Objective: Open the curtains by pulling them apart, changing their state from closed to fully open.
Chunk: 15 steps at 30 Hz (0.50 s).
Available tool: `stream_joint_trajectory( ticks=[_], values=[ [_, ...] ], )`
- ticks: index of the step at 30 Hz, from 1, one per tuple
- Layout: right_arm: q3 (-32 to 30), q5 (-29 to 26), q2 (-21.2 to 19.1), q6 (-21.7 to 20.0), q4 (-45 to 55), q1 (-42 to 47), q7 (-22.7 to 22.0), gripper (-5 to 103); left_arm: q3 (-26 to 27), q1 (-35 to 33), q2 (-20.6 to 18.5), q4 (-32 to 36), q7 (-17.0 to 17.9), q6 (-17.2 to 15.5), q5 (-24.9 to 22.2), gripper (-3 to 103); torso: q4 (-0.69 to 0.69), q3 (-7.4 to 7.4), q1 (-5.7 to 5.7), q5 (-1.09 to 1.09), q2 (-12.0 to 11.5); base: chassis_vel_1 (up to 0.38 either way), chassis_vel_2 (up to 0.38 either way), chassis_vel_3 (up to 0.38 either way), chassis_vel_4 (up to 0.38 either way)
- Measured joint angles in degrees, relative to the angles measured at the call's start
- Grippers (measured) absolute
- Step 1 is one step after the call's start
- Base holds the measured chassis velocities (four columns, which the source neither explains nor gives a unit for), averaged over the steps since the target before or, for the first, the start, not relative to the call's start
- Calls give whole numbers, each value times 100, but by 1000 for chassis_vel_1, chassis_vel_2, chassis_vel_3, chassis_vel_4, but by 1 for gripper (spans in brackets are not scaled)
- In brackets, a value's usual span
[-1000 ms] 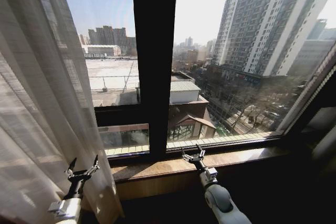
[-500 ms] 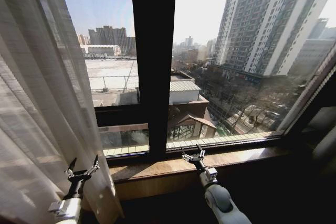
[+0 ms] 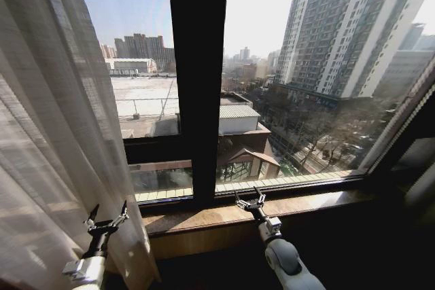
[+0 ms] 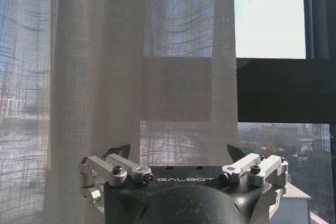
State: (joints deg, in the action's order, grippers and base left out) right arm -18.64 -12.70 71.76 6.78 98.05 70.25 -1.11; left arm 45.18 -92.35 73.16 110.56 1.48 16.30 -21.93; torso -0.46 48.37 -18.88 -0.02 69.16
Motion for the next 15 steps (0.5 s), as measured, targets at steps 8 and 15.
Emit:
stream_joint_trajectory(
  ticks=[8,15],
  values=[
    [0,0,0,0,0,0,0,100,0,0,0,0,0,0,0,100,0,0,0,0,0,0,0,0,0],
    [0,0,0,0,0,0,0,100,0,0,0,0,0,0,0,100,0,0,0,0,0,0,0,0,0]
  ],
)
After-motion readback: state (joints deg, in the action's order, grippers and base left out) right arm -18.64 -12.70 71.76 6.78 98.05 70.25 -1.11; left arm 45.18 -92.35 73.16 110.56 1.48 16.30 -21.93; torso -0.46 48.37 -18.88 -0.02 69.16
